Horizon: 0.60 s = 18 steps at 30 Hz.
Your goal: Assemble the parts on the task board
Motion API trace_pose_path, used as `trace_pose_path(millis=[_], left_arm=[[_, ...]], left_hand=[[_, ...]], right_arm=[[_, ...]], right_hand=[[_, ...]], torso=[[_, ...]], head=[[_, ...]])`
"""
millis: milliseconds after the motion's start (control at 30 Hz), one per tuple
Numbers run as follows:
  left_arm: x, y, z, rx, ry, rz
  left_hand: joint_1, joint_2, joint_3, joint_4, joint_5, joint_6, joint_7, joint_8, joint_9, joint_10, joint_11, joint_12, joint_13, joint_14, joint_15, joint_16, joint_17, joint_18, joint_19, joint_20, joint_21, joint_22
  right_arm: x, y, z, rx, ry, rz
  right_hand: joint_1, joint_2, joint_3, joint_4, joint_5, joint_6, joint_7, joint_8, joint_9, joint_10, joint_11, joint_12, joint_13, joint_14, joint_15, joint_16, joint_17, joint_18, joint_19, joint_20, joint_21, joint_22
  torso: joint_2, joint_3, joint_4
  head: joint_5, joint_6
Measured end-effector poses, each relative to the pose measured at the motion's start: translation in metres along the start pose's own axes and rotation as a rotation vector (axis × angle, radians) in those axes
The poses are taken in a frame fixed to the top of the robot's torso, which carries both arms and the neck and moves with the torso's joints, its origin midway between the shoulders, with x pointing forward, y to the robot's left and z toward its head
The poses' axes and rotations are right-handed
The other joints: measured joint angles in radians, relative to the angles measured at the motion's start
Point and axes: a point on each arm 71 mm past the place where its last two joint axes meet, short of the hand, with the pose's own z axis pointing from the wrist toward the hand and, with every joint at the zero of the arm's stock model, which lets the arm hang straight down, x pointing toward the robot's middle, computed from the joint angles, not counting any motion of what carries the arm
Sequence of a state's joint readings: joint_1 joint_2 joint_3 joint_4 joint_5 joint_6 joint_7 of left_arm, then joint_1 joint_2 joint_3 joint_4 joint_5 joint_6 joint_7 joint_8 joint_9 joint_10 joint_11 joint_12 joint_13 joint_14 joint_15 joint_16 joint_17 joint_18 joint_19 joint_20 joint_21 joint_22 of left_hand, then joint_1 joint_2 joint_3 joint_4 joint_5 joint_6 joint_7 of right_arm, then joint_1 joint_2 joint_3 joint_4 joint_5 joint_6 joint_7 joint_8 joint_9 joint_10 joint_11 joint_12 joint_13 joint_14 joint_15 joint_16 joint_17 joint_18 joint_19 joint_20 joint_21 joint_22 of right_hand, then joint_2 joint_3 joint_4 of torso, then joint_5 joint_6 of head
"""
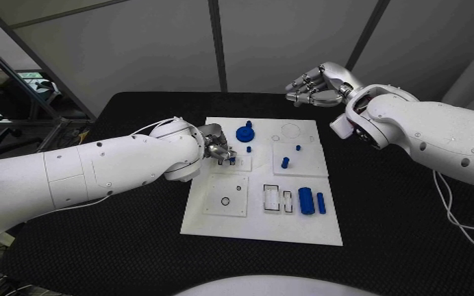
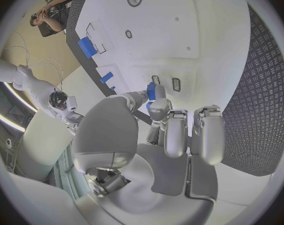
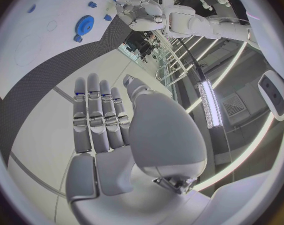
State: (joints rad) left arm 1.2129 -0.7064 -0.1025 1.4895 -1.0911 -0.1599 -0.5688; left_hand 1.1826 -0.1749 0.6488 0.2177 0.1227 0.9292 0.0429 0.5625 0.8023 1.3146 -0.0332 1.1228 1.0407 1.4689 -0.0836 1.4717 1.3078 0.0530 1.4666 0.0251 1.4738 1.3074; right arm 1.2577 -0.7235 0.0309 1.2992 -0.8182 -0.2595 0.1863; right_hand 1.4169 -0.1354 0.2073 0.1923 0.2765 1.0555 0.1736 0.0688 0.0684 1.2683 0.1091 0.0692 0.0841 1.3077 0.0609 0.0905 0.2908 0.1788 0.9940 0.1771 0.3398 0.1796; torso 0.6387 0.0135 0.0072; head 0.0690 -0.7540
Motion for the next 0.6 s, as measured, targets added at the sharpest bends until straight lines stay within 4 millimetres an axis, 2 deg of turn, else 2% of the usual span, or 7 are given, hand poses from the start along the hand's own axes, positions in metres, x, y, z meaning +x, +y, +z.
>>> trace_pose_path(millis=[600], left_arm=[[0.0012, -0.0012, 0.002, -0.017, 0.021, 0.045]], left_hand=[[-0.007, -0.006, 0.012, -0.012, 0.0, 0.0, 0.0, 0.0, 0.001, -0.001, 0.001, 0.0, -0.01, -0.004, -0.004, 0.0, 0.0, 0.0, 0.0, 0.0, 0.0, 0.0]], right_arm=[[0.0009, 0.0004, 0.0003, -0.003, 0.008, 0.0]], right_hand=[[0.0, 0.0, 0.0, 0.0, 0.004, 0.0, 0.0, 0.0, 0.0, 0.0, 0.0, 0.0, -0.001, 0.0, 0.0, 0.0, 0.0, 0.0, 0.0, 0.0, 0.0, -0.001]], torso=[[0.001, -0.0008, 0.0]], head=[[0.0, -0.006]])
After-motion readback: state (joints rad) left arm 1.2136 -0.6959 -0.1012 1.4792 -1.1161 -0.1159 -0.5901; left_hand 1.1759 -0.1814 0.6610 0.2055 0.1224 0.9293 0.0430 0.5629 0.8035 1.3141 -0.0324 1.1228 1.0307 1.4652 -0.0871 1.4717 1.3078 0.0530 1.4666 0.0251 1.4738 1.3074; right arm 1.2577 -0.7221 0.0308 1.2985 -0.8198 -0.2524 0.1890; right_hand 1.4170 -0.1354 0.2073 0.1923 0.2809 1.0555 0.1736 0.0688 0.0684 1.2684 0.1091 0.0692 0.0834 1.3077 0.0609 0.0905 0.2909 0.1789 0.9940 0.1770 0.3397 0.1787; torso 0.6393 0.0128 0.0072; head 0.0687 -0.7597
